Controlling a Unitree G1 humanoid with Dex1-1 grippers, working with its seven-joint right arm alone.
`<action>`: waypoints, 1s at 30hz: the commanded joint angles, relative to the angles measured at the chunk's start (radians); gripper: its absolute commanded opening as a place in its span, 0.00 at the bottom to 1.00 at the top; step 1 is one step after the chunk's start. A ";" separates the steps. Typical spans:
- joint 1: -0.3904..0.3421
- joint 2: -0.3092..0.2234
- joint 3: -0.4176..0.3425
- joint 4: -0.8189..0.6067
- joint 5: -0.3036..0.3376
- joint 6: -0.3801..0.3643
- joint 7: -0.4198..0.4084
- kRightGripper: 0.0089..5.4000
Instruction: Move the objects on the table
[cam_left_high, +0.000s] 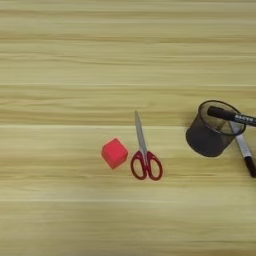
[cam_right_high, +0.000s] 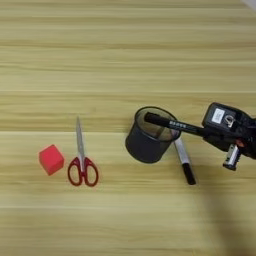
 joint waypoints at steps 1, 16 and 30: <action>-0.039 -0.071 -0.049 -0.004 -0.020 -0.033 -0.021 0.15; -0.068 -0.091 -0.043 0.005 -0.032 -0.054 0.002 0.15; -0.067 -0.084 -0.042 0.006 -0.043 -0.072 0.013 0.43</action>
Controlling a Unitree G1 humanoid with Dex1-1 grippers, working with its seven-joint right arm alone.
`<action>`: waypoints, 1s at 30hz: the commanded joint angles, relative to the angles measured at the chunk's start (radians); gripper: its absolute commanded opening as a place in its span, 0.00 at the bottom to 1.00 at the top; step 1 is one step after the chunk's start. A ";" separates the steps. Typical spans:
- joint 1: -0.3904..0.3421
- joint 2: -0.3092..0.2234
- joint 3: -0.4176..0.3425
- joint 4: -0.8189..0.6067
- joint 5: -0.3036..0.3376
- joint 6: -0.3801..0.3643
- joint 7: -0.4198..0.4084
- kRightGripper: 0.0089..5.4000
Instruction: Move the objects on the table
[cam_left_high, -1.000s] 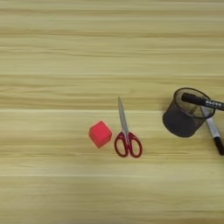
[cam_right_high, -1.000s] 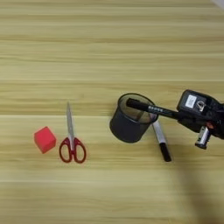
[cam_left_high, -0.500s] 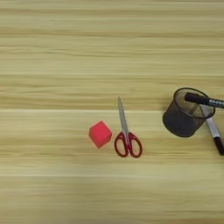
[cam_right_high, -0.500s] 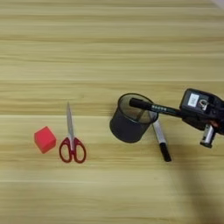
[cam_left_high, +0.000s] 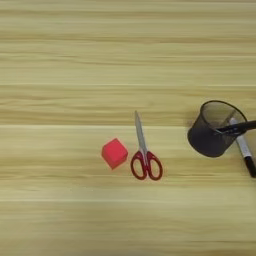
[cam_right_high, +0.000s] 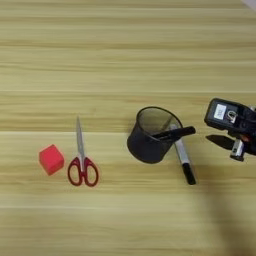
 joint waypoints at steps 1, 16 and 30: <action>-0.039 -0.058 -0.037 -0.006 -0.014 -0.028 -0.029 0.45; -0.032 -0.055 -0.047 -0.011 -0.015 -0.031 -0.027 0.73; -0.018 -0.035 -0.060 -0.055 -0.009 -0.015 -0.026 0.96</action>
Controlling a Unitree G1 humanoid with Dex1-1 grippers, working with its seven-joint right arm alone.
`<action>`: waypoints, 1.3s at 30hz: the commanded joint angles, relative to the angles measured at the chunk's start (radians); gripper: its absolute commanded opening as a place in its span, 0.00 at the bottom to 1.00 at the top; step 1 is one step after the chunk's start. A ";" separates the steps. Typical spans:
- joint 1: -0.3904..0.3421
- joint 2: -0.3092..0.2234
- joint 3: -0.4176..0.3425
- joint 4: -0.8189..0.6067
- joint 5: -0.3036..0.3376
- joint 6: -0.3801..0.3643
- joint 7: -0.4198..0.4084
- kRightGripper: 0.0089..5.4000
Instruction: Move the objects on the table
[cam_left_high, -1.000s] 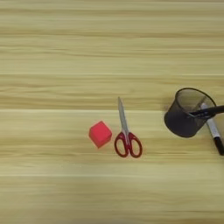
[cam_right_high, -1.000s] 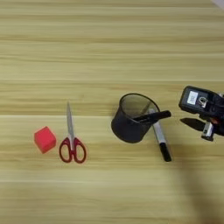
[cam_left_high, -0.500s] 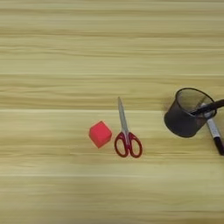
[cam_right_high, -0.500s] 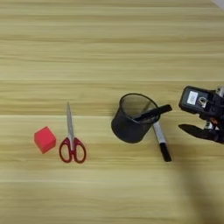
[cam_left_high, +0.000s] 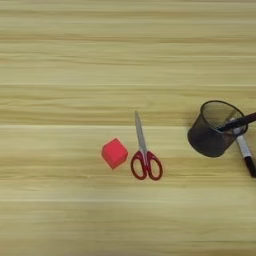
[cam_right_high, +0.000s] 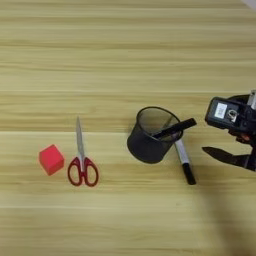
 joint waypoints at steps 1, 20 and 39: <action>-0.016 -0.035 -0.046 -0.038 -0.008 -0.015 -0.026 0.98; -0.062 0.081 -0.077 -0.135 0.069 0.100 -0.087 1.00; -0.200 0.423 -0.019 -0.333 0.271 0.258 -0.363 1.00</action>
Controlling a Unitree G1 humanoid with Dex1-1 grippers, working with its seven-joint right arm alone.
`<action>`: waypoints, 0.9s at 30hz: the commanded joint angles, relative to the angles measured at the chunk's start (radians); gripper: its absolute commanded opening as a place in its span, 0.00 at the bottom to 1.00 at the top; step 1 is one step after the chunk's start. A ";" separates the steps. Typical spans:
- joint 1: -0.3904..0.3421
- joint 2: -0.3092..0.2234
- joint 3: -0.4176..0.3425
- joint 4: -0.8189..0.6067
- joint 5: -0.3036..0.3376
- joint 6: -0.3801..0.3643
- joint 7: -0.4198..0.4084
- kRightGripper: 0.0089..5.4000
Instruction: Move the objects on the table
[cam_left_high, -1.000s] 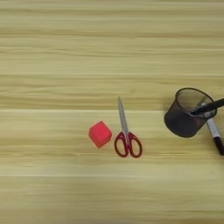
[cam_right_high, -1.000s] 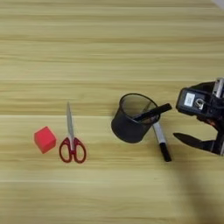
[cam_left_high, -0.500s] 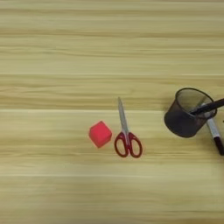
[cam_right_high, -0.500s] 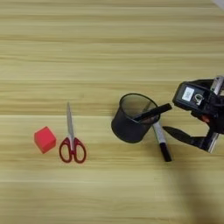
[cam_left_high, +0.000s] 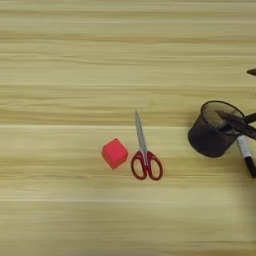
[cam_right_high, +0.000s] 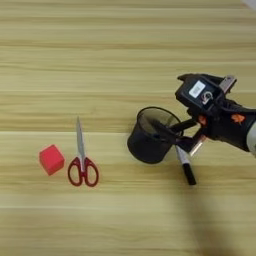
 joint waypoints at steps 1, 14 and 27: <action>-0.058 0.063 0.000 -0.053 0.053 -0.035 -0.093 1.00; 0.028 0.298 0.113 -0.114 0.163 -0.157 -0.231 1.00; 0.146 0.467 0.277 -0.006 0.143 -0.459 -0.313 1.00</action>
